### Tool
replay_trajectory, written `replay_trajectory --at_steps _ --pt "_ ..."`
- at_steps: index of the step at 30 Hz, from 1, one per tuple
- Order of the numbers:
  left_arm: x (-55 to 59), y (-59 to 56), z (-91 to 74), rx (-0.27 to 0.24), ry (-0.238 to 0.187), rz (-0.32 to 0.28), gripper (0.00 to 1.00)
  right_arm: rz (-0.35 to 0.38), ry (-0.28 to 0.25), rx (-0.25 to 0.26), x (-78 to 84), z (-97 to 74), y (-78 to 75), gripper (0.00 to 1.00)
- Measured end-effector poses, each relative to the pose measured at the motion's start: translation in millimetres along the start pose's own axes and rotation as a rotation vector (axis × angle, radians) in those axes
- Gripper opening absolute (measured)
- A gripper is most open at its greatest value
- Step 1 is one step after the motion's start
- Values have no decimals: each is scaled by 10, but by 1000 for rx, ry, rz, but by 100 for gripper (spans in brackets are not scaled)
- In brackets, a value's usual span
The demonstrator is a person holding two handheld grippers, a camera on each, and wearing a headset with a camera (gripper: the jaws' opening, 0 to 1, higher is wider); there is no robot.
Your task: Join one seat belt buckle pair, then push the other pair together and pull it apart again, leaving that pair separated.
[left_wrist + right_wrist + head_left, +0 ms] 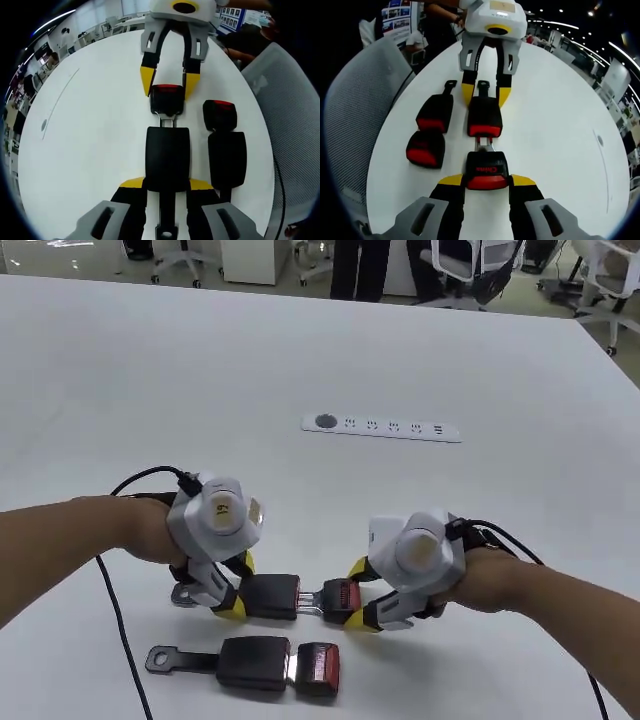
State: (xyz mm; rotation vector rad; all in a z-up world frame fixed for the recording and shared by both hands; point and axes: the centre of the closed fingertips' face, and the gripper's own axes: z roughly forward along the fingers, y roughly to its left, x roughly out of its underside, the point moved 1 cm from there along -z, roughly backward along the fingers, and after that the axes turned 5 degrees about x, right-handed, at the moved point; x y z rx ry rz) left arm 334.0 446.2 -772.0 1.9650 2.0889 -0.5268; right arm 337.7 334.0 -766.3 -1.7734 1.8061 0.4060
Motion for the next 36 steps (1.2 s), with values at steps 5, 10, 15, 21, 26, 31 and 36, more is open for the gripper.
replay_trajectory --at_steps 5,10,15,21,26,31,36 --pt "-9 -9 -4 0 3 3 31 -2 0 0 -33 35 8 30" --pt "2 7 -3 -3 -6 -5 31 6 3 7 -28 27 16 30" --pt "12 25 2 -3 1 -1 31 14 1 8 -23 27 14 30" --pt "-8 -2 -6 -4 -3 -4 31 23 -1 13 -22 25 15 29" --pt "-5 11 -1 -1 9 9 30 35 -3 12 -32 43 15 29" --pt "-6 3 -6 -1 8 10 30 44 -1 13 -39 43 19 29" --pt "-19 -9 -10 0 11 13 30 49 1 15 -47 55 19 28"
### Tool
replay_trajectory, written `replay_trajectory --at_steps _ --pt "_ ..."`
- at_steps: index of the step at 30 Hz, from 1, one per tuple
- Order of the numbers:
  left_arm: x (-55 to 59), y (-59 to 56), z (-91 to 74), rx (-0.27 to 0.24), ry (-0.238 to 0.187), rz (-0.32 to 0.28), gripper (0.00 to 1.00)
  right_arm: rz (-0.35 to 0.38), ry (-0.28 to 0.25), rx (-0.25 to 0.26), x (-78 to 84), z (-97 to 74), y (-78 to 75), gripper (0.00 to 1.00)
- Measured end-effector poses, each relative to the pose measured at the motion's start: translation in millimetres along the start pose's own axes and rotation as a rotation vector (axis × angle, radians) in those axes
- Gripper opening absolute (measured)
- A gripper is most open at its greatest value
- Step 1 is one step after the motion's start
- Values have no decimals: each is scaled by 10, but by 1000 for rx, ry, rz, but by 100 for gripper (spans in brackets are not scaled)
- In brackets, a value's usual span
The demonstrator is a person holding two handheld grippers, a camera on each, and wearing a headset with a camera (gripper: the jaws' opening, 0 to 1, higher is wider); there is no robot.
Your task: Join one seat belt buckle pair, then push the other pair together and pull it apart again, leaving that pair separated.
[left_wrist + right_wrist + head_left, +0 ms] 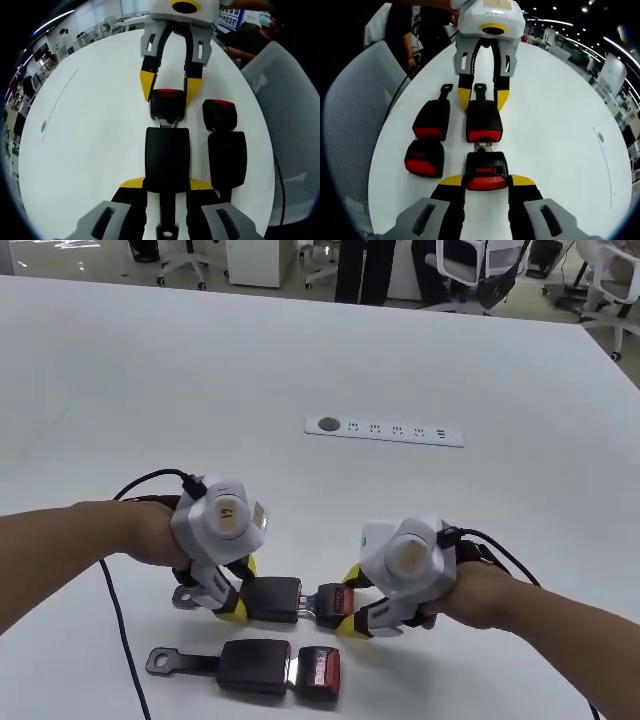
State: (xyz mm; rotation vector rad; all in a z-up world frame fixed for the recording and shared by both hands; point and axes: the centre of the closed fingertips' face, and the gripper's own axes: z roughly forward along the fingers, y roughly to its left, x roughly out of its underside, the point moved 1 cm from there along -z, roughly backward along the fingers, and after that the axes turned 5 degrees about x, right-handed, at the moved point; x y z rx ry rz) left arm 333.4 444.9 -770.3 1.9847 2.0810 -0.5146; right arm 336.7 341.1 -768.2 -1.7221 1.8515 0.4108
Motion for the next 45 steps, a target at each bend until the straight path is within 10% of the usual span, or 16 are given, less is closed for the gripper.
replay_trajectory --at_steps 45 --pt "31 28 26 4 22 5 29 4 -4 10 -94 80 38 28"
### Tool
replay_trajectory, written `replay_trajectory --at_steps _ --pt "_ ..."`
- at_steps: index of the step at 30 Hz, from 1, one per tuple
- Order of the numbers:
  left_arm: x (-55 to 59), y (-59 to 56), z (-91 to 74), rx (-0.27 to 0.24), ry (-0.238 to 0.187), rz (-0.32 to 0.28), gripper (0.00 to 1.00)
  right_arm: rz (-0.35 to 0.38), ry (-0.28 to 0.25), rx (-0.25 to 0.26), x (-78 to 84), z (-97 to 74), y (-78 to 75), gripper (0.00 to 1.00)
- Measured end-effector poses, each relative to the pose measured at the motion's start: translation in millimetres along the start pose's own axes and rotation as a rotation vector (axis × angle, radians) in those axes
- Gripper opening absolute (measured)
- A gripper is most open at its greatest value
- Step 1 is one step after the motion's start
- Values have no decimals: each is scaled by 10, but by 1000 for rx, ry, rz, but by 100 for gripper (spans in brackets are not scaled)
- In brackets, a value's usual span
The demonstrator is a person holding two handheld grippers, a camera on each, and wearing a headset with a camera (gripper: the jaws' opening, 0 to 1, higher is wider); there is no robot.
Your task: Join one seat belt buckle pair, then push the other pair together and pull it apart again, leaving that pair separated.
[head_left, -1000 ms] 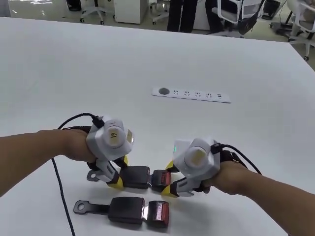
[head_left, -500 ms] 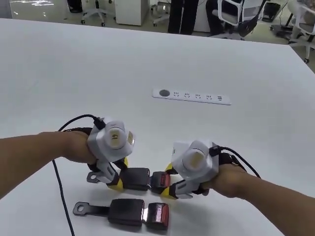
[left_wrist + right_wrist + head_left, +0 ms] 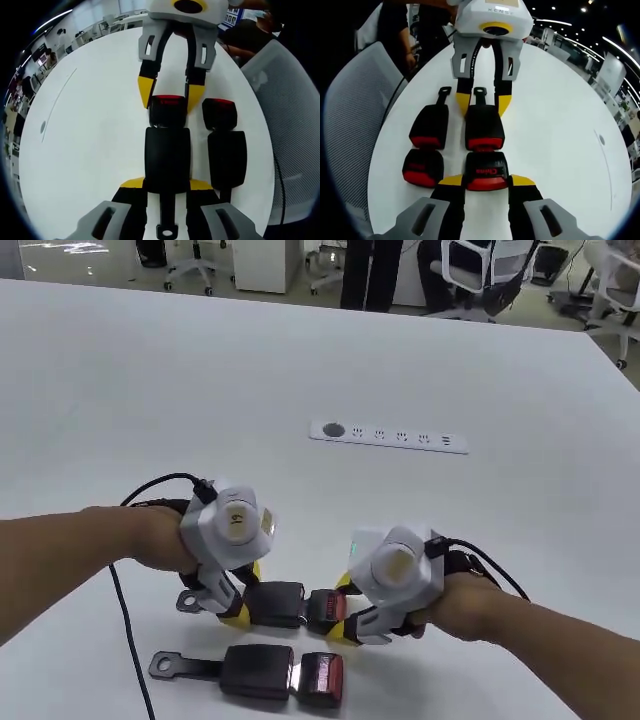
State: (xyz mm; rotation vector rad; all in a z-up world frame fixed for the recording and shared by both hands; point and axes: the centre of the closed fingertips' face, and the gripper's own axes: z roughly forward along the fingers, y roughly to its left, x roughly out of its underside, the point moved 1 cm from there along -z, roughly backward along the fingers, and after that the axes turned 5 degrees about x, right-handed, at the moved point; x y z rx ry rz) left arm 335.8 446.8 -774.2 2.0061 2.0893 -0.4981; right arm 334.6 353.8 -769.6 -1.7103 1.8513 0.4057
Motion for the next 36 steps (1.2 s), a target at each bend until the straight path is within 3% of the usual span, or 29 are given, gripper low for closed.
replay_trajectory --at_steps 18,36 --pt "6 -12 -10 -2 -20 -11 30 -23 13 -13 120 -105 -32 29" --pt "25 10 1 0 -18 -13 30 -27 3 -18 133 -91 -58 30"
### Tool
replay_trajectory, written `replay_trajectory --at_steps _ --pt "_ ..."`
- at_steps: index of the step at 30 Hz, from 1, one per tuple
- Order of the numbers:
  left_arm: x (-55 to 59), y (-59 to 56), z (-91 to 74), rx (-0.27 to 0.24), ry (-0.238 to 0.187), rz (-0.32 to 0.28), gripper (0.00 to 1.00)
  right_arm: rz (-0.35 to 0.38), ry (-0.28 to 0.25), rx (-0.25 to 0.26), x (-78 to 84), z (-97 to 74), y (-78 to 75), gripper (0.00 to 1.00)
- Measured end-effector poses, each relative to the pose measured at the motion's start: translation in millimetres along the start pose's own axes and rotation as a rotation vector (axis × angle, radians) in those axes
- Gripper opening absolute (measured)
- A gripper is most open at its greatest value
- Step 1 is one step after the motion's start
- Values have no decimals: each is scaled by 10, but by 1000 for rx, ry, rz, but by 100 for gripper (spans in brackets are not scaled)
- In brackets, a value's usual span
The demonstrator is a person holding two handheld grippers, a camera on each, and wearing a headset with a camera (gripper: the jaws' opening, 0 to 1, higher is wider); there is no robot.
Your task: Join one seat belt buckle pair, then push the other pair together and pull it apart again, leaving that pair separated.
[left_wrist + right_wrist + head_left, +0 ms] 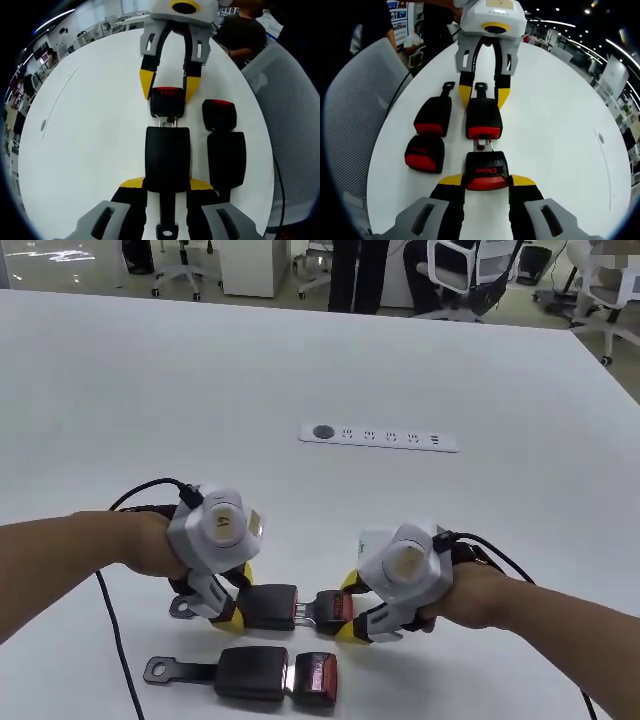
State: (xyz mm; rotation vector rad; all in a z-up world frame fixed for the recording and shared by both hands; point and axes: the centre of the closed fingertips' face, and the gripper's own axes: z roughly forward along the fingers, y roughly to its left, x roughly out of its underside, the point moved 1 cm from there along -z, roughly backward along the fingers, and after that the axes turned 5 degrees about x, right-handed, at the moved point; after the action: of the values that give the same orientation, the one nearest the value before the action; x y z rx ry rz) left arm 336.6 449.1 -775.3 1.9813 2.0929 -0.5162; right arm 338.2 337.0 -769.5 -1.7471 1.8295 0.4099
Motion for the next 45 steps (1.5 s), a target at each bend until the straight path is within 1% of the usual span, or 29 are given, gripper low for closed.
replay_trajectory --at_steps 5,10,13,20,21,24,26,30,32,33,40,42,45 --pt "-22 -23 -12 0 2 1 30 3 9 1 41 -39 1 30" --pt "-18 -13 -10 1 2 0 31 2 22 -6 117 -108 23 30" --pt "-23 -16 -12 2 2 -2 31 9 26 -4 168 -128 -9 30" --pt "-43 -34 -17 2 6 0 31 13 38 -3 283 -200 -22 30" --pt "-44 -34 -16 2 6 0 31 13 40 -3 290 -222 7 30" --pt "-39 -21 -13 2 6 -1 31 14 46 -3 323 -228 -16 30" --pt "-36 -16 -13 2 7 1 31 15 48 -2 340 -242 -6 30" --pt "-38 -18 -15 1 10 4 31 15 55 -2 412 -281 -38 30" --pt "-34 -13 -13 2 9 5 31 16 58 0 433 -306 -21 31" --pt "-33 -11 -12 2 8 5 31 19 58 2 442 -299 -43 31" --pt "-17 3 1 2 6 8 32 22 67 -5 559 -370 -72 31" --pt "-16 6 2 1 4 9 32 22 68 -7 573 -386 -51 31" --pt "-14 4 5 0 4 11 32 22 70 -8 604 -399 -74 31"
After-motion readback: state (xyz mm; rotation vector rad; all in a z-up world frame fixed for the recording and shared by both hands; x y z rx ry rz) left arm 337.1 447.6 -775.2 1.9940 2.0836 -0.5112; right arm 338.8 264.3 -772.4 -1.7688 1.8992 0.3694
